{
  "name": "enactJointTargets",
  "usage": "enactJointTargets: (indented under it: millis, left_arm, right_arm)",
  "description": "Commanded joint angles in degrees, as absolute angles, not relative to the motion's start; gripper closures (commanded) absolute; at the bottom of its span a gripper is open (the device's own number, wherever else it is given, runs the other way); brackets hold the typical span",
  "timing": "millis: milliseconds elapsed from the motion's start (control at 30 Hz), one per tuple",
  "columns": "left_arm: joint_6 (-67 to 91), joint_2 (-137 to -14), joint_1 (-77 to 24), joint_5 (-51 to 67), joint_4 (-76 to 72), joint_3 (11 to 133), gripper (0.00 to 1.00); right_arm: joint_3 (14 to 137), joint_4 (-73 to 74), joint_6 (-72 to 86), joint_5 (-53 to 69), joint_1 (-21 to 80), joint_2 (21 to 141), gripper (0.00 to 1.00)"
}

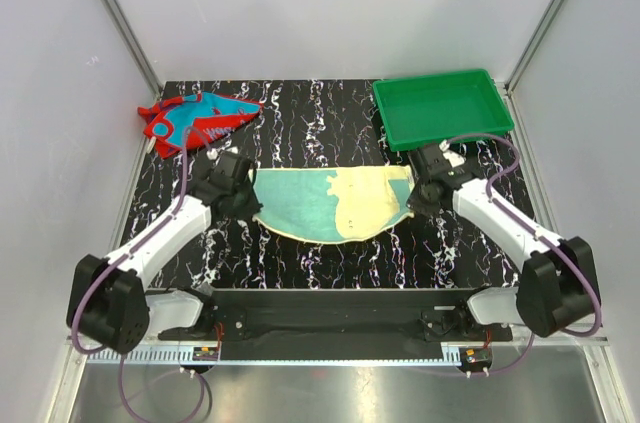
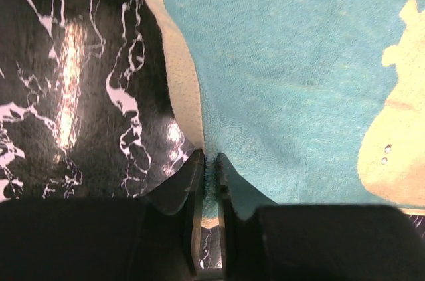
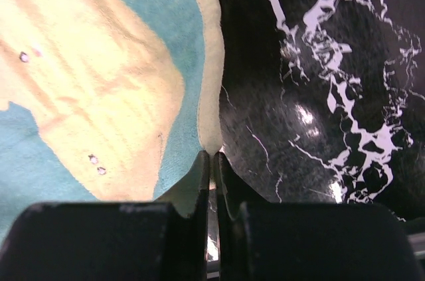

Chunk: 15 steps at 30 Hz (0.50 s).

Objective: Roll the towels
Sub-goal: Fold the towel

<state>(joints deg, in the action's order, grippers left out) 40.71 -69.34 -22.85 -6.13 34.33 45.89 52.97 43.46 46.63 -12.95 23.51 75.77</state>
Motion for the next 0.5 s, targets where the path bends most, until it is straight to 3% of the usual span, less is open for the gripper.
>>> enactJointTargets:
  millis: [0, 467]
  left_arm:
    - [38.3, -72.1, -21.5, -6.4, 35.5, 50.4, 0.84]
    - [35.1, -85.0, -14.5, -1.0, 33.5, 58.9, 0.89]
  right_arm:
    - [57.7, 44.2, 43.5, -16.6, 22.2, 78.9, 0.95]
    - [69.7, 41.5, 37.2, -15.0, 16.7, 92.2, 0.99]
